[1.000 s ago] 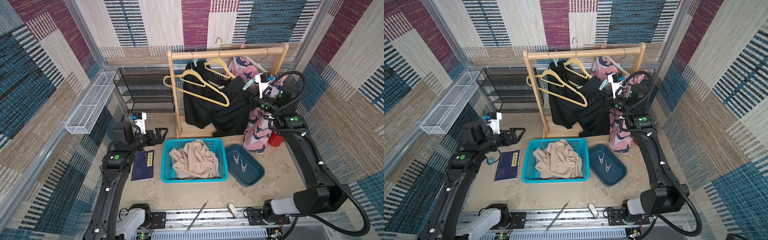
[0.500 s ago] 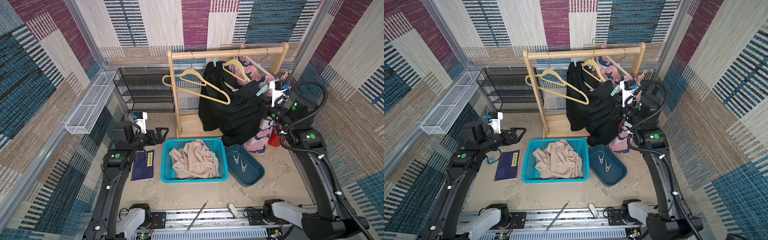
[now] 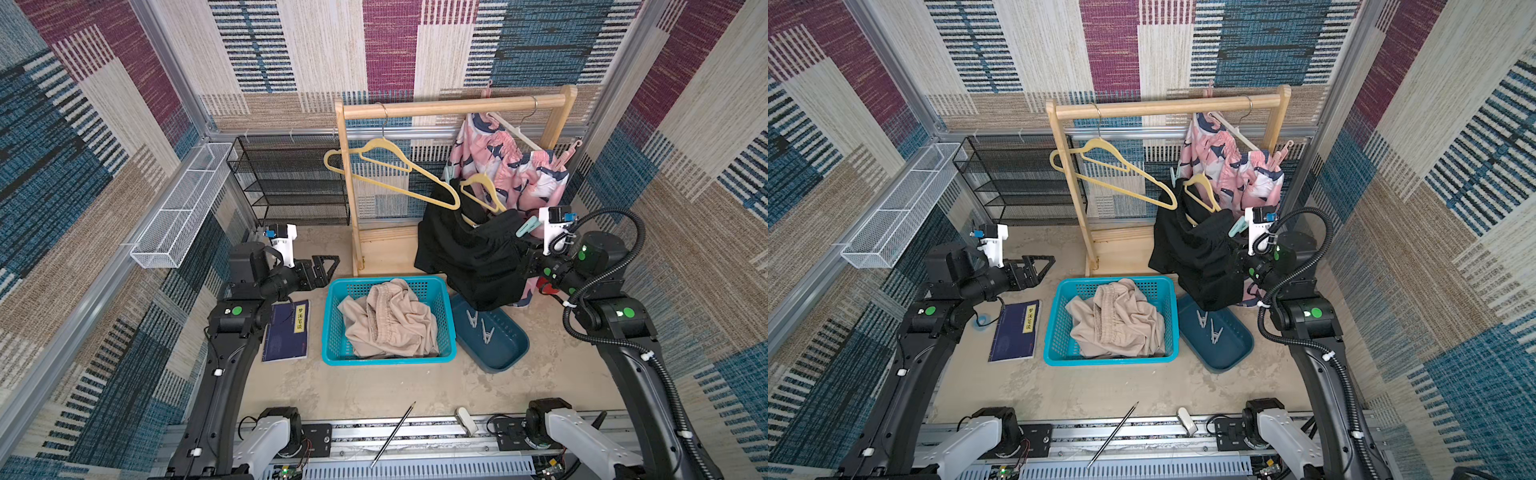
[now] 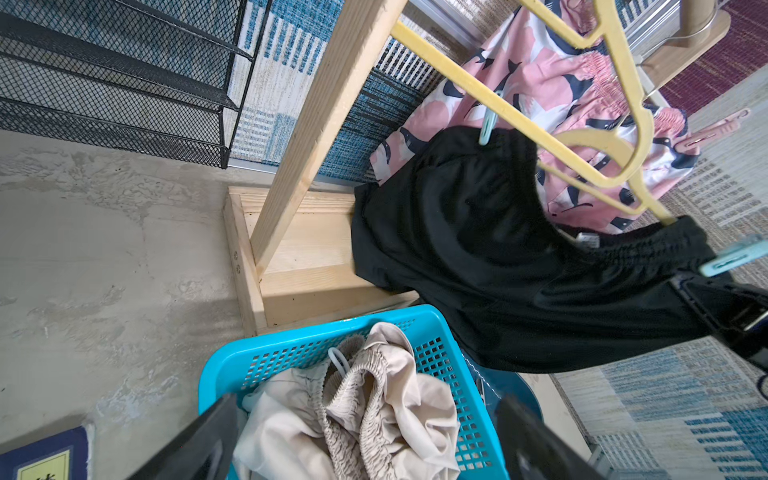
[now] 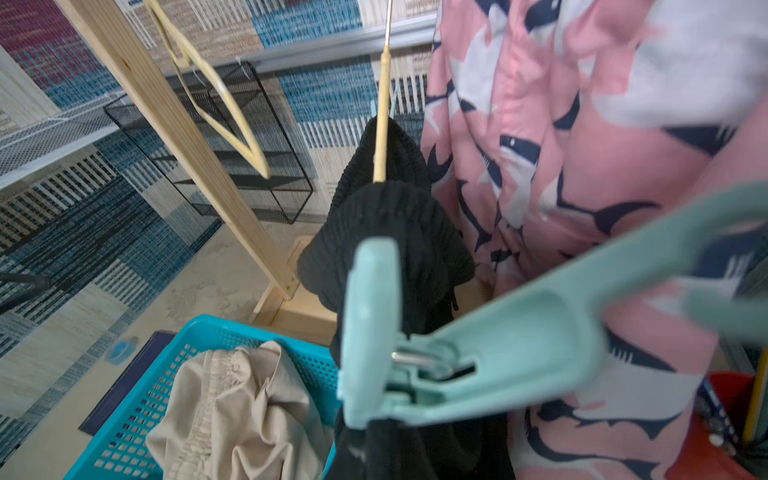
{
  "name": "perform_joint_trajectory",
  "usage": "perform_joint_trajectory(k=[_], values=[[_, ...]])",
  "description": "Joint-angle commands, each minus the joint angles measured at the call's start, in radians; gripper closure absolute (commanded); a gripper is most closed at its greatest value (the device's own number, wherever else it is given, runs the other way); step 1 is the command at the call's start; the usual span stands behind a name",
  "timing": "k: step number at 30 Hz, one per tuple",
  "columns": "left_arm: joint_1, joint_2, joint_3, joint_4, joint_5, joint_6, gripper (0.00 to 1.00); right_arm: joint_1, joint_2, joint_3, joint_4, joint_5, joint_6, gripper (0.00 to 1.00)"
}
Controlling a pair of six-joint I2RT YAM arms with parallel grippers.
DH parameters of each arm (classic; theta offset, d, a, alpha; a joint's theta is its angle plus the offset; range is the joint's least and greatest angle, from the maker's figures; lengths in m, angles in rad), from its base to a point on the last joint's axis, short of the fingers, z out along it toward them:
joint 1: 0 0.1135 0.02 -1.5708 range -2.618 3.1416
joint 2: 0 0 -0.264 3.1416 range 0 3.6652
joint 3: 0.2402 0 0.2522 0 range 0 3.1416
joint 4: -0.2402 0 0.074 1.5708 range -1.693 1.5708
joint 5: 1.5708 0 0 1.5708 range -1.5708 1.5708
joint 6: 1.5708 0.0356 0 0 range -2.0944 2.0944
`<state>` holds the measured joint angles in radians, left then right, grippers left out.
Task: Remove the clothespins securing shorts to the hanger
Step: Pick up the hanger from the clothesline, then adjust the shorts in the basket.
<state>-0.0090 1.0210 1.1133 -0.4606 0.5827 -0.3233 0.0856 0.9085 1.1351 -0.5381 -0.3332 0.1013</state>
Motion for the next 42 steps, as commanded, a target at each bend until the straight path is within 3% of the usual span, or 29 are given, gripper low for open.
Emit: perform_joint_trajectory(k=[1, 7, 16, 24, 29, 37, 42], values=[[0.001, 0.007, -0.001, 0.031, 0.03, -0.023, 0.01, 0.0, -0.05, -0.058, 0.032, -0.076, 0.027, 1.0], [0.0, 0.01, 0.003, 0.027, 0.035, -0.026, 0.01, 0.0, -0.119, -0.123, -0.041, -0.114, 0.024, 1.0], [0.001, -0.008, -0.001, 0.023, 0.038, -0.033, 0.01, 0.017, -0.071, -0.197, -0.091, -0.292, -0.004, 1.0], [0.001, -0.021, 0.006, 0.008, 0.027, -0.03, 0.01, 0.182, -0.014, -0.222, 0.002, -0.243, 0.023, 1.0], [0.001, -0.025, 0.01, -0.008, 0.016, -0.019, 0.01, 0.253, 0.021, -0.202, 0.046, -0.224, 0.024, 1.0], [0.001, -0.007, 0.019, 0.0, 0.016, -0.005, 0.01, 0.276, 0.039, -0.074, 0.08, -0.332, -0.022, 1.0], [0.002, 0.031, 0.032, 0.07, 0.083, -0.001, 0.01, 0.276, 0.077, 0.019, 0.067, -0.403, -0.075, 1.0]])
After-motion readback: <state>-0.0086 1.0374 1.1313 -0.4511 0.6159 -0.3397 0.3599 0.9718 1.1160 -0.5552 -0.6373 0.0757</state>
